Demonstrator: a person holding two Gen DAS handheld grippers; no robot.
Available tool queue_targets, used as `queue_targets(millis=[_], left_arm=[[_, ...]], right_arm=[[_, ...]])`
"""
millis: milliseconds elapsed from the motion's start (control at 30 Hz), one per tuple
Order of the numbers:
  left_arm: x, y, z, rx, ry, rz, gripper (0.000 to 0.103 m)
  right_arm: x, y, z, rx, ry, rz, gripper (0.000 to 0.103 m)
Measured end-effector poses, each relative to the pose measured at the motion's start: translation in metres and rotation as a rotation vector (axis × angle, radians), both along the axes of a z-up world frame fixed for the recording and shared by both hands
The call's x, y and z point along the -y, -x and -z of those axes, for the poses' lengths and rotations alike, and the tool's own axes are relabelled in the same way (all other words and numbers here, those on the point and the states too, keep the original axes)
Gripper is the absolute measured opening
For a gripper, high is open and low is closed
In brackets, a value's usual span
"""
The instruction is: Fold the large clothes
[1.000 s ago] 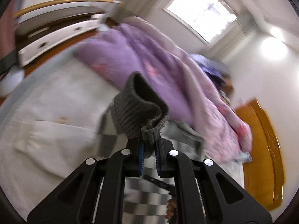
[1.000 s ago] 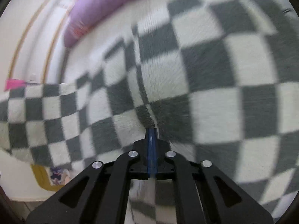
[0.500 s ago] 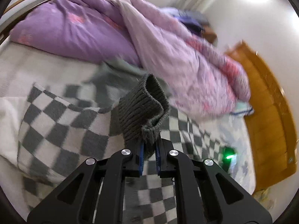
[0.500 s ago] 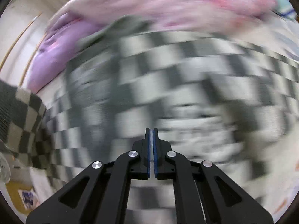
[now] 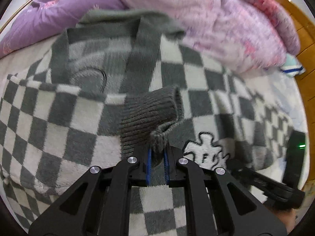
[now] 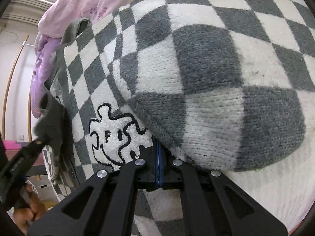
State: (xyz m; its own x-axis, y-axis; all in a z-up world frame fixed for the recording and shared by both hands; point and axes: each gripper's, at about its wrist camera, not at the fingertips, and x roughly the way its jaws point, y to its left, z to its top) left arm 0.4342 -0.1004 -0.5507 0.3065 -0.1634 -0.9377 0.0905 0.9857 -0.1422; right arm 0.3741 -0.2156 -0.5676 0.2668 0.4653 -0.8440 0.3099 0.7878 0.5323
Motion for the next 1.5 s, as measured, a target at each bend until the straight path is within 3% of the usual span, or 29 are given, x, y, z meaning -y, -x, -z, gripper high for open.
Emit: queue_targets(millis=[100, 200, 300, 367, 467, 567, 633, 700, 767, 867, 1000, 1233, 1300, 1333, 1400, 1500], left_arm=[[0.009, 0.001, 0.021, -0.059, -0.025, 0.003, 0.023], [0.019, 0.002, 0.019, -0.065, 0.015, 0.013, 0.034], [0.042, 0.007, 0.007, -0.037, 0.035, 0.074, 0.036], [0.06, 0.007, 0.003, -0.024, 0.047, 0.125, 0.036], [0.085, -0.001, 0.011, -0.052, 0.087, 0.153, 0.036], [0.103, -0.009, 0.027, -0.104, 0.122, 0.147, 0.035], [0.113, -0.012, 0.04, -0.155, 0.122, 0.149, 0.029], [0.121, -0.013, 0.054, -0.191, 0.09, 0.153, 0.026], [0.124, -0.015, 0.061, -0.192, 0.079, 0.155, 0.026], [0.123, -0.019, 0.065, -0.202, 0.096, 0.134, 0.026], [0.124, -0.02, 0.068, -0.197, 0.089, 0.133, 0.026], [0.124, -0.017, 0.067, -0.182, 0.085, 0.131, 0.026], [0.123, -0.017, 0.067, -0.183, 0.091, 0.131, 0.026], [0.122, -0.017, 0.066, -0.184, 0.094, 0.131, 0.026], [0.121, -0.017, 0.066, -0.186, 0.099, 0.134, 0.026], [0.112, -0.016, 0.054, -0.177, 0.14, 0.124, 0.025]], right_arm=[[0.022, 0.004, 0.003, 0.008, -0.024, 0.003, 0.0], [0.039, 0.012, 0.001, 0.018, -0.039, -0.005, 0.0], [0.049, 0.015, -0.007, 0.012, -0.069, -0.011, 0.0], [0.054, 0.017, -0.021, 0.038, -0.038, -0.02, 0.0], [0.074, 0.031, -0.047, 0.103, -0.045, -0.012, 0.001], [0.102, 0.047, -0.07, 0.165, 0.018, 0.036, 0.004], [0.141, 0.062, -0.08, 0.192, 0.062, 0.149, 0.009], [0.189, 0.08, -0.081, 0.193, 0.072, 0.311, 0.021], [0.248, 0.102, -0.073, 0.165, 0.094, 0.5, 0.043], [0.318, 0.129, -0.051, 0.112, 0.04, 0.717, 0.047], [0.371, 0.139, -0.03, 0.084, -0.026, 0.842, 0.047], [0.383, 0.111, -0.013, 0.028, -0.036, 0.827, 0.047], [0.385, 0.108, -0.011, 0.036, -0.021, 0.826, 0.036], [0.385, 0.107, -0.01, 0.034, 0.003, 0.824, 0.013], [0.382, 0.113, -0.018, 0.054, 0.018, 0.823, 0.009], [0.369, 0.113, -0.047, 0.125, 0.119, 0.768, 0.009]])
